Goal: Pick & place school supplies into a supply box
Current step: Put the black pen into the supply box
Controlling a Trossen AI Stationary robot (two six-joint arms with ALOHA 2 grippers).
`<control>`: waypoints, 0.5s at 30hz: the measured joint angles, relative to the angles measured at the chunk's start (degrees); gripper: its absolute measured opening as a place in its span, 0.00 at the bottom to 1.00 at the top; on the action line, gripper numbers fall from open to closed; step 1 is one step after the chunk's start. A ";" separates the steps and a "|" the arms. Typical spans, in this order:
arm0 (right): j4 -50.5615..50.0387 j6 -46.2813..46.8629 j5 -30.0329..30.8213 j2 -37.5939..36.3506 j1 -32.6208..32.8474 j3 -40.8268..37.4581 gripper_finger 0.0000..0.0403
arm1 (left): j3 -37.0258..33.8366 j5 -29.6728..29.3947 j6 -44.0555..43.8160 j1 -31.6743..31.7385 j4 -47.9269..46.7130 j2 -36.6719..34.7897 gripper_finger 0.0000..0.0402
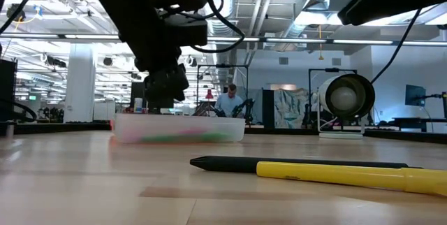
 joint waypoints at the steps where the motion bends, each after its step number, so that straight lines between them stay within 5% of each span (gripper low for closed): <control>1: 0.00 0.02 0.02 0.00 0.00 0.00 0.25 | 0.00 0.00 0.00 0.00 0.00 0.00 0.19; 8: 1.05 -0.05 -0.15 0.00 -0.04 0.00 0.25 | -0.02 2.11 0.02 -0.45 -0.74 0.00 0.27; 15: 3.30 -0.50 -8.76 0.00 -0.76 0.00 0.25 | 0.33 6.05 0.01 -5.25 -1.49 0.00 0.27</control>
